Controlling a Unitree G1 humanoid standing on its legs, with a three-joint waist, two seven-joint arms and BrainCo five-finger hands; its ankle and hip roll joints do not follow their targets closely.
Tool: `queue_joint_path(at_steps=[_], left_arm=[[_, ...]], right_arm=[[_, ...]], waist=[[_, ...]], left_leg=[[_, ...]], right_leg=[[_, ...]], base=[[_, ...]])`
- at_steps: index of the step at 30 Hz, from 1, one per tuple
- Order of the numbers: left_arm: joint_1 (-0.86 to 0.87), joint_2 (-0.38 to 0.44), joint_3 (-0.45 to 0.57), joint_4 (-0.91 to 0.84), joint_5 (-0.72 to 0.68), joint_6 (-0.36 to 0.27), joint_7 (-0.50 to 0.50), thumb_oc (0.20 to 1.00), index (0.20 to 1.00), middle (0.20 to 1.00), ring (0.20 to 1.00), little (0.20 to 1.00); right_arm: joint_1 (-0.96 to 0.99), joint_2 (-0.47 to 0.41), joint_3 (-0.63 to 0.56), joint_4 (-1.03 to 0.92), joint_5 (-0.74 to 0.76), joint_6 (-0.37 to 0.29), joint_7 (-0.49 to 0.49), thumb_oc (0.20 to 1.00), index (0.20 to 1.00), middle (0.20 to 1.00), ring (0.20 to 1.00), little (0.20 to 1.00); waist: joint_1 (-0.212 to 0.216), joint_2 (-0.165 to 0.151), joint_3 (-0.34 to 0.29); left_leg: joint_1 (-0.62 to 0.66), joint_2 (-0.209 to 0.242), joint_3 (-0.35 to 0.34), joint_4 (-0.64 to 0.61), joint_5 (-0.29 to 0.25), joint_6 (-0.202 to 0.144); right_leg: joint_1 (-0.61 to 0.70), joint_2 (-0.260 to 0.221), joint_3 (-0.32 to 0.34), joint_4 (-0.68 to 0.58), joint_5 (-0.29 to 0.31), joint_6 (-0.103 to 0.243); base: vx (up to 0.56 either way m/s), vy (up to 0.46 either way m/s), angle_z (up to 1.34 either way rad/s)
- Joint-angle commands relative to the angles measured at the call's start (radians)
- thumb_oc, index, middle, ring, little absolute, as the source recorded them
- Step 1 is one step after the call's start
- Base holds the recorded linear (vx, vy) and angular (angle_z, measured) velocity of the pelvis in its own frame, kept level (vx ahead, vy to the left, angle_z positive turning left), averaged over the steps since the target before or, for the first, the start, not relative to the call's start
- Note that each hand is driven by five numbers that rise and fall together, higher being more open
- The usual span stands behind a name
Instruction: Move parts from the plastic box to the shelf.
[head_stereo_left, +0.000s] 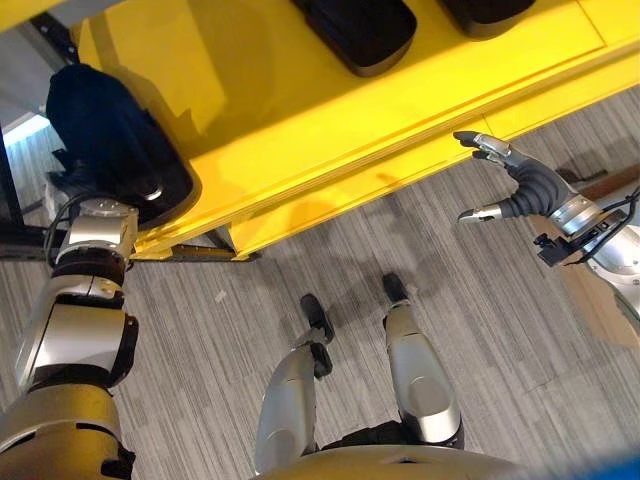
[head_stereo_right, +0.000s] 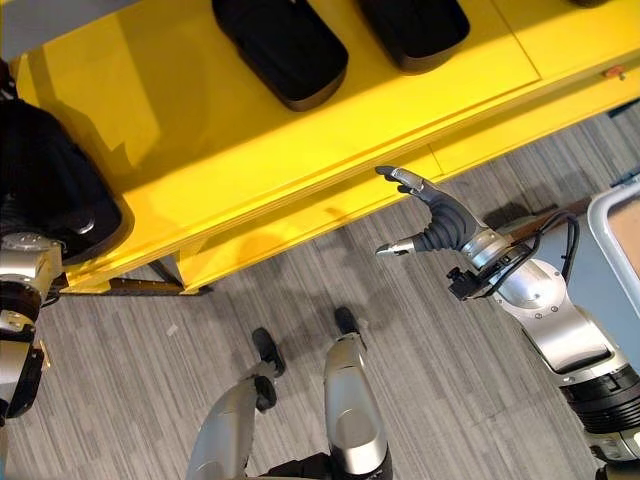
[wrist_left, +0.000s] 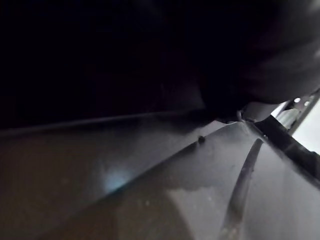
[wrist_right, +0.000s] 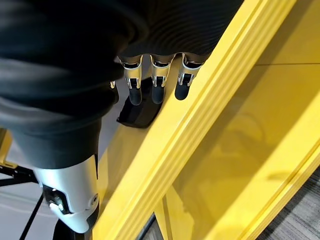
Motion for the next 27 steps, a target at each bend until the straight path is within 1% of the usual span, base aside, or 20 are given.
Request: queue_joint_path(at_steps=[1, 2, 3, 4, 5, 6, 7, 8, 9, 12, 13, 16, 18, 21, 23, 25, 27], left_arm=[[0.055, 0.083, 0.043, -0.001, 0.045, -0.018, 0.027, 0.2, 0.2, 0.2, 0.2, 0.2], [0.052, 0.084, 0.043, 0.009, 0.05, -0.029, 0.015, 0.2, 0.2, 0.2, 0.2, 0.2], [0.047, 0.084, 0.036, 0.015, 0.056, -0.032, 0.004, 0.2, 0.2, 0.2, 0.2, 0.2], [0.032, 0.085, 0.022, 0.021, 0.062, -0.029, -0.005, 0.2, 0.2, 0.2, 0.2, 0.2], [0.005, 0.085, -0.005, 0.031, 0.066, -0.027, -0.013, 0.2, 0.2, 0.2, 0.2, 0.2], [-0.009, 0.085, -0.021, 0.032, 0.084, -0.019, -0.024, 0.2, 0.2, 0.2, 0.2, 0.2], [-0.017, 0.081, -0.039, 0.017, 0.095, -0.006, -0.024, 0.2, 0.2, 0.2, 0.2, 0.2], [-0.025, 0.078, -0.053, -0.013, 0.078, 0.025, -0.006, 0.2, 0.2, 0.2, 0.2, 0.2], [-0.027, 0.089, -0.058, -0.019, 0.056, 0.03, -0.007, 0.2, 0.2, 0.2, 0.2, 0.2], [0.001, 0.1, -0.041, -0.024, 0.075, 0.032, -0.03, 0.2, 0.2, 0.2, 0.2, 0.2], [0.01, 0.102, -0.034, -0.021, 0.064, 0.022, -0.037, 0.2, 0.2, 0.2, 0.2, 0.2], [0.029, 0.101, -0.021, 0.001, 0.058, 0.003, -0.062, 0.2, 0.2, 0.2, 0.2, 0.2], [0.045, 0.097, -0.005, 0.02, 0.059, -0.013, -0.085, 0.2, 0.2, 0.2, 0.2, 0.2], [0.057, 0.076, -0.001, 0.023, 0.051, -0.022, -0.078, 0.2, 0.2, 0.2, 0.2, 0.2], [0.065, 0.073, -0.001, 0.026, 0.062, -0.03, -0.084, 0.2, 0.2, 0.2, 0.2, 0.2], [0.092, 0.065, 0.01, 0.017, 0.027, -0.018, -0.072, 0.2, 0.2, 0.2, 0.2, 0.2], [0.098, 0.059, 0.018, 0.028, 0.017, -0.024, -0.074, 0.2, 0.2, 0.2, 0.2, 0.2]], right_arm=[[-0.005, 0.051, -0.045, -0.018, 0.015, -0.042, 0.012, 1.0, 1.0, 1.0, 1.0, 1.0], [0.007, 0.051, -0.05, -0.024, 0.019, -0.036, 0.004, 1.0, 1.0, 1.0, 1.0, 1.0], [0.017, 0.053, -0.056, -0.025, 0.02, -0.035, 0.0, 1.0, 1.0, 1.0, 1.0, 1.0], [0.04, 0.058, -0.067, -0.03, 0.015, -0.041, -0.007, 1.0, 1.0, 1.0, 1.0, 1.0], [0.077, 0.066, -0.084, -0.034, 0.011, -0.06, -0.024, 1.0, 1.0, 1.0, 1.0, 1.0], [0.097, 0.074, -0.092, -0.036, 0.006, -0.067, -0.036, 1.0, 1.0, 1.0, 1.0, 1.0], [0.109, 0.08, -0.103, -0.04, 0.002, -0.07, -0.044, 1.0, 1.0, 1.0, 1.0, 1.0], [0.11, 0.082, -0.106, -0.041, 0.0, -0.071, -0.05, 1.0, 1.0, 1.0, 1.0, 1.0], [0.08, 0.071, -0.09, -0.031, 0.009, -0.067, -0.06, 1.0, 1.0, 1.0, 1.0, 1.0], [0.078, 0.059, -0.101, -0.028, 0.011, -0.058, -0.06, 1.0, 1.0, 1.0, 1.0, 1.0], [0.076, 0.054, -0.105, -0.027, 0.019, -0.052, -0.062, 1.0, 1.0, 1.0, 1.0, 1.0], [0.077, 0.038, -0.118, -0.021, 0.013, -0.05, -0.048, 1.0, 1.0, 1.0, 1.0, 1.0], [0.089, 0.032, -0.131, -0.019, -0.001, -0.06, -0.036, 1.0, 1.0, 1.0, 1.0, 1.0], [0.089, 0.018, -0.147, -0.019, -0.003, -0.06, -0.031, 1.0, 1.0, 1.0, 1.0, 1.0], [0.084, 0.016, -0.144, -0.02, 0.0, -0.058, -0.034, 1.0, 1.0, 1.0, 1.0, 1.0], [0.111, 0.015, -0.164, -0.037, 0.0, -0.057, -0.017, 1.0, 1.0, 1.0, 1.0, 1.0], [0.124, 0.014, -0.171, -0.041, 0.0, -0.058, -0.008, 1.0, 1.0, 1.0, 1.0, 1.0]], waist=[[0.01, -0.022, -0.079], [0.002, -0.026, -0.084], [-0.005, -0.021, -0.086], [-0.015, -0.015, -0.088], [-0.034, -0.007, -0.088], [-0.041, -0.005, -0.086], [-0.041, -0.003, -0.081], [-0.034, -0.001, -0.078], [-0.018, -0.001, -0.073], [-0.014, 0.005, -0.076], [-0.014, 0.009, -0.076], [-0.021, 0.028, -0.074], [-0.026, 0.04, -0.079], [-0.032, 0.057, -0.081], [-0.033, 0.063, -0.083], [-0.039, 0.071, -0.094], [-0.042, 0.075, -0.103]], left_leg=[[0.062, -0.026, 0.035, 0.135, -0.273, 0.035], [0.043, -0.036, 0.035, 0.128, -0.238, 0.037], [0.041, -0.044, 0.019, 0.119, -0.231, 0.037], [0.041, -0.054, -0.007, 0.098, -0.221, 0.038], [0.042, -0.071, -0.052, 0.072, -0.209, 0.041], [0.043, -0.078, -0.074, 0.062, -0.204, 0.042], [0.046, -0.08, -0.092, 0.046, -0.194, 0.043], [0.048, -0.084, -0.101, 0.021, -0.178, 0.043], [0.046, -0.089, -0.112, 0.003, -0.157, 0.034], [0.052, -0.093, -0.121, -0.008, -0.145, 0.03], [0.056, -0.092, -0.123, -0.009, -0.145, 0.027], [0.07, -0.093, -0.128, -0.013, -0.142, 0.02], [0.073, -0.09, -0.122, -0.024, -0.133, 0.013], [0.08, -0.088, -0.121, -0.032, -0.129, 0.009], [0.081, -0.087, -0.121, -0.033, -0.128, 0.006], [0.1, -0.085, -0.118, -0.048, -0.126, 0.003], [0.11, -0.085, -0.115, -0.058, -0.122, 0.001]], right_leg=[[-0.008, 0.044, -0.085, -0.091, 0.033, -0.002], [-0.025, 0.06, -0.054, -0.089, 0.053, -0.012], [-0.03, 0.075, -0.03, -0.084, 0.054, -0.014], [-0.035, 0.095, -0.001, -0.077, 0.051, -0.018], [-0.041, 0.13, 0.059, -0.069, 0.05, -0.023], [-0.042, 0.152, 0.083, -0.056, 0.041, -0.03], [-0.047, 0.175, 0.077, -0.034, 0.024, -0.041], [-0.046, 0.19, 0.057, -0.024, 0.01, -0.053], [-0.045, 0.204, 0.02, -0.023, -0.004, -0.07], [-0.035, 0.207, 0.015, -0.035, -0.001, -0.079], [-0.03, 0.204, 0.016, -0.036, -0.005, -0.082], [-0.016, 0.2, 0.016, -0.029, -0.023, -0.088], [-0.014, 0.197, 0.02, -0.031, -0.025, -0.09], [-0.012, 0.192, 0.025, -0.024, -0.036, -0.096], [-0.012, 0.191, 0.026, -0.021, -0.041, -0.098], [-0.003, 0.189, 0.023, -0.023, -0.045, -0.096], [0.006, 0.187, 0.021, -0.028, -0.047, -0.095]], base=[[-0.07, -0.076, -0.37], [-0.07, -0.111, -0.11], [-0.08, -0.136, 0.05], [-0.01, -0.141, 0.14], [-0.03, -0.171, 0.19], [-0.07, -0.204, 0.37], [-0.1, -0.174, 0.98], [-0.16, -0.185, 1.13], [-0.13, -0.14, 0.8], [-0.05, -0.09, -0.1], [-0.02, -0.057, -0.1], [0.0, -0.001, -0.02], [0.0, 0.007, -0.02], [0.0, 0.022, -0.05], [-0.01, 0.005, -0.09], [0.05, -0.004, -0.08], [0.05, -0.006, -0.05]])
